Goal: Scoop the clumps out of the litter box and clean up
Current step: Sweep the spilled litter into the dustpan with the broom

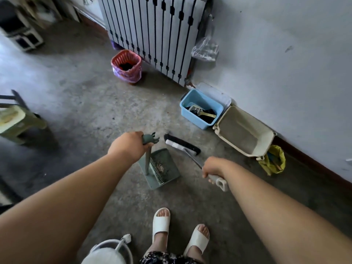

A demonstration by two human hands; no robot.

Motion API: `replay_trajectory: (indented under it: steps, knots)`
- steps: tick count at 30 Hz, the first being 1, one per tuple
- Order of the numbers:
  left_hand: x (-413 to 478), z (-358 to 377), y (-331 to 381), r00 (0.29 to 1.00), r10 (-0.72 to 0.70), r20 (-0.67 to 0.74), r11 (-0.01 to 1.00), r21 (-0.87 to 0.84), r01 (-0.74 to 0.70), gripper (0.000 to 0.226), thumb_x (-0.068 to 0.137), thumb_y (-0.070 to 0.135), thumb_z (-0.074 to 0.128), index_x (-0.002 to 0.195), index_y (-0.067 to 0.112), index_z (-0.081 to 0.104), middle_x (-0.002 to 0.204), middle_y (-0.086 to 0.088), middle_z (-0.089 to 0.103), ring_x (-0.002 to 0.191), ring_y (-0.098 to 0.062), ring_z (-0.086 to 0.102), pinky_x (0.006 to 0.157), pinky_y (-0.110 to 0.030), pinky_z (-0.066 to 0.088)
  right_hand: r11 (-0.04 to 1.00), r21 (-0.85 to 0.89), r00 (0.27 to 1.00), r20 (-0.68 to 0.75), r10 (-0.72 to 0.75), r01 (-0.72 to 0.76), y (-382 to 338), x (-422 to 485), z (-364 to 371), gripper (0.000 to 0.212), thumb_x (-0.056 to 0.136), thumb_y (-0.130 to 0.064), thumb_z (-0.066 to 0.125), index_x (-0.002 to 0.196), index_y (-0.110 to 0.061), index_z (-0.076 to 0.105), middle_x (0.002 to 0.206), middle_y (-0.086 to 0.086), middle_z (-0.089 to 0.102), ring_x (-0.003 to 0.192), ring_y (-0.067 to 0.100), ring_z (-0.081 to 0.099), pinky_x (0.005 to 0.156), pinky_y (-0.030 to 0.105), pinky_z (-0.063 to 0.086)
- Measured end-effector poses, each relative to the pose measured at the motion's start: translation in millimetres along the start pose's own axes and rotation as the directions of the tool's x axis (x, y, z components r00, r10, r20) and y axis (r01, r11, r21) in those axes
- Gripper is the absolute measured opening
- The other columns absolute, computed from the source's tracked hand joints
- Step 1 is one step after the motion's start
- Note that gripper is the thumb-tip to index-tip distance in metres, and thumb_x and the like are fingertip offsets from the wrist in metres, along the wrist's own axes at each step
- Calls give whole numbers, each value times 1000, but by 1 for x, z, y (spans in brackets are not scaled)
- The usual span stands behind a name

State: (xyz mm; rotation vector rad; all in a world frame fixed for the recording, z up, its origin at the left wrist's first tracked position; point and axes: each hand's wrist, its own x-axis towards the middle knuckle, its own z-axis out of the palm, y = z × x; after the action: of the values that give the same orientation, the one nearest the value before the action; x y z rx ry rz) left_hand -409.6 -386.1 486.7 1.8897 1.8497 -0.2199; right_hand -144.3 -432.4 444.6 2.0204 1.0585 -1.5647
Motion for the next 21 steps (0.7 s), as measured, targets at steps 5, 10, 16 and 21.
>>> replay_trajectory:
  steps: [5, 10, 16, 21]
  knots:
    - [-2, 0, -7, 1000, -6, 4, 1000, -19, 6, 36, 89, 51, 56, 90, 16, 54, 88, -8, 62, 79, -28, 57, 67, -35, 48, 951, 299, 981, 190, 26, -83, 16, -28, -42, 13, 89, -1, 49, 78, -6, 50, 59, 12, 44, 33, 14, 44, 33, 17, 38]
    - [-11, 4, -7, 1000, 16, 0, 1000, -15, -16, 34, 90, 50, 55, 90, 16, 52, 94, -11, 64, 88, -32, 60, 69, -36, 48, 903, 386, 956, 283, 78, -188, -2, -53, -55, 14, 94, -8, 45, 80, -7, 45, 57, 9, 42, 31, 13, 42, 29, 16, 38]
    - [-19, 10, -15, 999, 10, 33, 1000, -9, -9, 39, 90, 52, 52, 93, 13, 53, 90, -9, 62, 84, -30, 59, 68, -36, 48, 962, 272, 999, 26, -23, 15, -33, -47, 2, 8, 90, -1, 50, 83, 0, 47, 33, 9, 49, 33, 20, 48, 42, 24, 44]
    - [-29, 16, -23, 999, 7, 34, 1000, -4, -7, 38, 91, 52, 50, 93, 14, 52, 89, -8, 61, 82, -28, 57, 68, -35, 48, 968, 246, 995, 91, 38, -59, -22, -38, 44, 12, 92, -3, 47, 80, 0, 47, 32, 8, 50, 40, 22, 49, 47, 27, 41]
